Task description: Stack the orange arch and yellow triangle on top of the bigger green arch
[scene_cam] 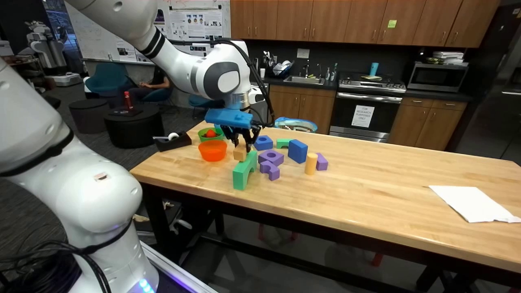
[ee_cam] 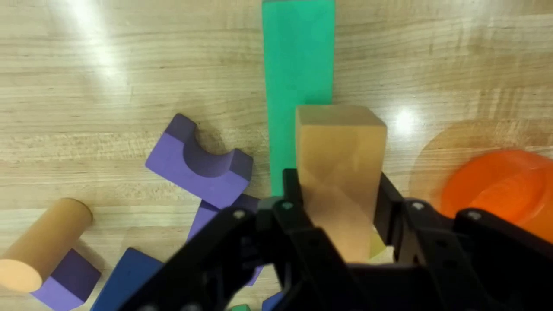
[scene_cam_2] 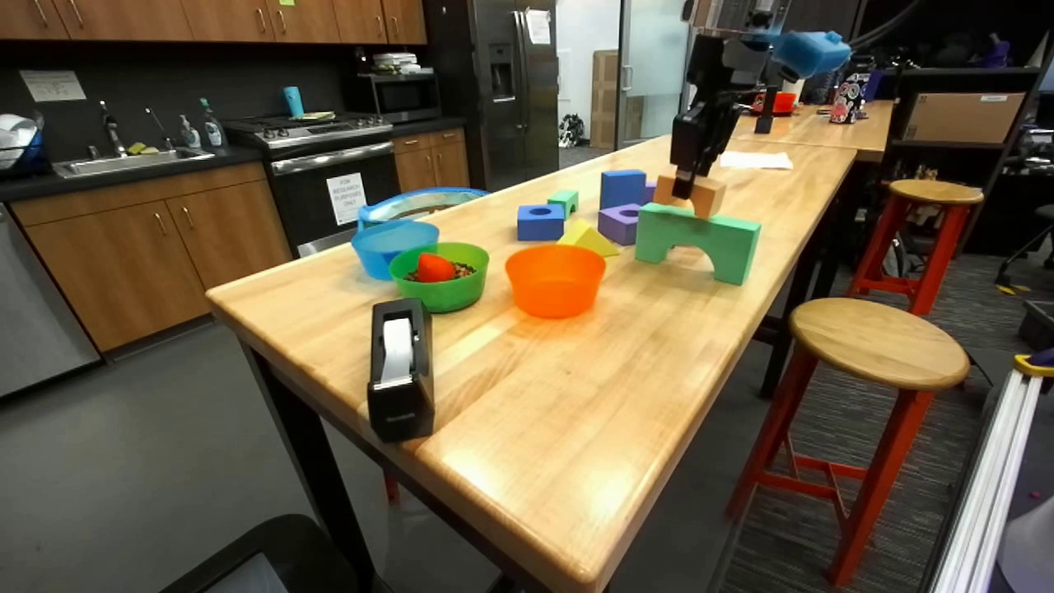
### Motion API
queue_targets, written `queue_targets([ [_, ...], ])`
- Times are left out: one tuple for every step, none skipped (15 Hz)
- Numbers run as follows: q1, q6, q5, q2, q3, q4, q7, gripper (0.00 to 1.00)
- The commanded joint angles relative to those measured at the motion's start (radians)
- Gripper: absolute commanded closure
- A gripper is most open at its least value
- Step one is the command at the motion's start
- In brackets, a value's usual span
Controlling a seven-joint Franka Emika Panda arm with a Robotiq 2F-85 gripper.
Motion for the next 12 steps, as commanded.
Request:
queue_targets([
  [-0.013, -0.056, -0.021, -0.020, 0.001, 0.023, 0.011, 0.84],
  [-0.012, -0.067, -0.020, -0.020, -0.001, 0.028, 0.005, 0.84],
  [-0.013, -0.080, -0.021, -0.016, -0.001, 0.035, 0.004, 0.84],
  [-0.014, -0.093, -0.022, -0.013, -0.002, 0.041, 0.001, 0.84],
  [-0.011, -0.110, -0.019, -0.009, -0.004, 0.047, -0.006, 0.84],
  [-0.010, -0.121, -0.019, -0.002, -0.006, 0.051, -0.013, 0.84],
  [-0.010, -0.129, -0.018, 0.002, -0.007, 0.053, -0.017, 0.84],
  [-0.009, -0.134, -0.017, 0.007, -0.012, 0.054, -0.028, 0.84],
  [-0.011, -0.137, -0.022, 0.010, -0.013, 0.054, -0.032, 0.84],
  [-0.013, -0.141, -0.022, 0.014, -0.017, 0.054, -0.038, 0.84],
  [-0.013, -0.144, -0.021, 0.015, -0.021, 0.053, -0.044, 0.84],
  [-0.015, -0.143, -0.023, 0.018, -0.024, 0.053, -0.050, 0.84],
])
